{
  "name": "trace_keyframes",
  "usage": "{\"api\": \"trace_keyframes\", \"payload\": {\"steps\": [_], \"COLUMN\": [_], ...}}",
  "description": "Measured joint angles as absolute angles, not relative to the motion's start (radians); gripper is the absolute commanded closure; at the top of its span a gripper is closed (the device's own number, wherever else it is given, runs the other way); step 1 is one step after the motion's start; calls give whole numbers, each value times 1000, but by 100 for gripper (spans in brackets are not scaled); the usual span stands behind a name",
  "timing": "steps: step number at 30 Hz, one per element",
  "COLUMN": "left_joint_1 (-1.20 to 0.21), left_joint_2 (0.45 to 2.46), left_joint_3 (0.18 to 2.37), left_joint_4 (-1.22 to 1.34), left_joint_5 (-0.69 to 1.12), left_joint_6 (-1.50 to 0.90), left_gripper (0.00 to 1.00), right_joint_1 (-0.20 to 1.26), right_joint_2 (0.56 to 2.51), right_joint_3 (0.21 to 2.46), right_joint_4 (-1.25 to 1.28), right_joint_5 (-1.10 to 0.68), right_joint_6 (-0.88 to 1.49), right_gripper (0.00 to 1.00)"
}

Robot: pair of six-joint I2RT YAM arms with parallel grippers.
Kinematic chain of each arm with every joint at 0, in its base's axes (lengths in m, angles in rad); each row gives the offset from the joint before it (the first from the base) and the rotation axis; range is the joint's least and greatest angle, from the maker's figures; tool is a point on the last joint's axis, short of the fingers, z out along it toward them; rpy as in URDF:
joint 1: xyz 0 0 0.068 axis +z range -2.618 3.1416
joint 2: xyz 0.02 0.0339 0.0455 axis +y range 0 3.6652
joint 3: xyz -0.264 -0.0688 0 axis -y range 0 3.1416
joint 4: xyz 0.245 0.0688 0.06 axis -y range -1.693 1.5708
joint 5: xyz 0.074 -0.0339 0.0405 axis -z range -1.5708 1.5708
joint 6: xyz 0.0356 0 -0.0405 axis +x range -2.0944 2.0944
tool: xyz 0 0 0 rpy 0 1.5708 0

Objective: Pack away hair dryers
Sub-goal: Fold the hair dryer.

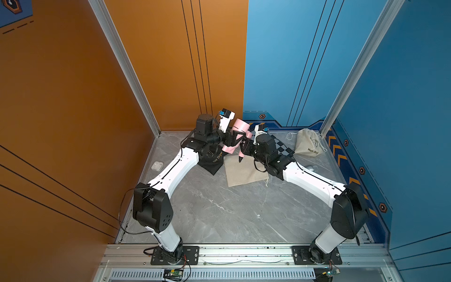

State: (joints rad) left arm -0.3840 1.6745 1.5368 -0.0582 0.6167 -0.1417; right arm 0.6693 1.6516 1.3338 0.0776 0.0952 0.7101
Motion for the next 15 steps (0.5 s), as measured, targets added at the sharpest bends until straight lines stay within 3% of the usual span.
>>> {"api": "trace_keyframes", "payload": {"steps": [9,15], "left_joint_1": [-389,-389], "left_joint_2": [1636,1633], "left_joint_3": [1537,1538], "left_joint_4": [-30,-20], "left_joint_5": [621,625], "left_joint_6": [-160,-166], "left_gripper": [82,81], "right_joint_1": [669,682], "right_joint_2": [1565,1459], "right_joint_3": [1321,1241], "right_joint_4": [-9,-25], "right_joint_5": [41,-12], "right_joint_6": [670,612], "right_gripper": [28,33]}}
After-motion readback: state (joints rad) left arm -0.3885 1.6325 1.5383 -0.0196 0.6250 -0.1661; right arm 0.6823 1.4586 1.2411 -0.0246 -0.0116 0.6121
